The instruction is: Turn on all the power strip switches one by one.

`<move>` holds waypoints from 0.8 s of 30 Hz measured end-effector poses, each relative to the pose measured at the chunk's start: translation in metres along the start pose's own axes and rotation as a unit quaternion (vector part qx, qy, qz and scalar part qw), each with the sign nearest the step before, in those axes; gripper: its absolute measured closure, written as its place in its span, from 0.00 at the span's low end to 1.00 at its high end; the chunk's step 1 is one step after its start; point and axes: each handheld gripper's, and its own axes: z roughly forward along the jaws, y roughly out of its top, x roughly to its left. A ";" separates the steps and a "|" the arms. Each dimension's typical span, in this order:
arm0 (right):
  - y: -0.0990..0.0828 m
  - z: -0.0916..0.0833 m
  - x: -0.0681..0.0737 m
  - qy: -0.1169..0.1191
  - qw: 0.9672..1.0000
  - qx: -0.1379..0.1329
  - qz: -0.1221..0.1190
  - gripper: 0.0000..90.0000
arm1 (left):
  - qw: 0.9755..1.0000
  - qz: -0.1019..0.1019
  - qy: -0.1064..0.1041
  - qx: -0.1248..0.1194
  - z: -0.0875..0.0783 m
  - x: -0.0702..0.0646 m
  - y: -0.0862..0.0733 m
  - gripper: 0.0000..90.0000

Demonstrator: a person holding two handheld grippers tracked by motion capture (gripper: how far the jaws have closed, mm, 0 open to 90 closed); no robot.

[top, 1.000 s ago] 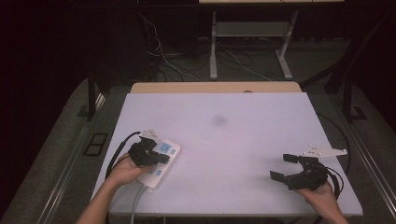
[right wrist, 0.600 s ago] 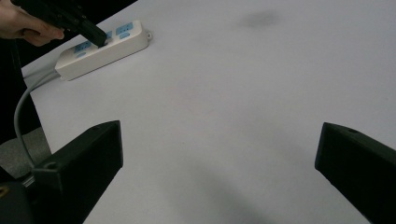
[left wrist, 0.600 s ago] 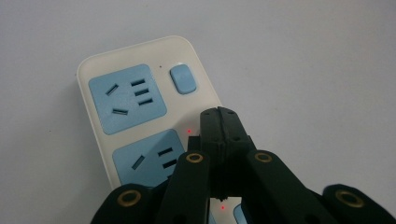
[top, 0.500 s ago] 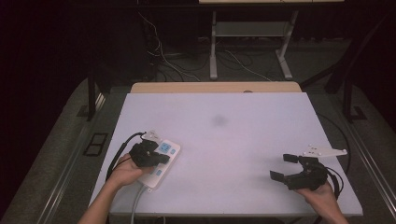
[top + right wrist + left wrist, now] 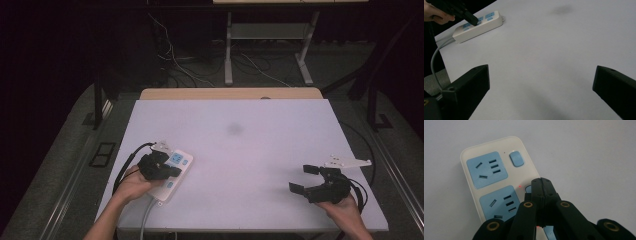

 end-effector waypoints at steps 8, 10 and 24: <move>0.000 0.000 0.000 0.000 1.000 0.000 0.001 0.01 | 1.000 0.005 0.004 -0.010 -0.009 -0.001 0.008 0.99; 0.000 0.000 0.000 0.000 1.000 0.001 0.002 0.01 | 1.000 0.007 0.005 -0.012 -0.011 -0.001 0.010 0.99; 0.000 0.000 -0.001 0.000 1.000 0.000 0.001 0.01 | 1.000 0.014 0.010 -0.012 -0.016 0.002 0.023 0.99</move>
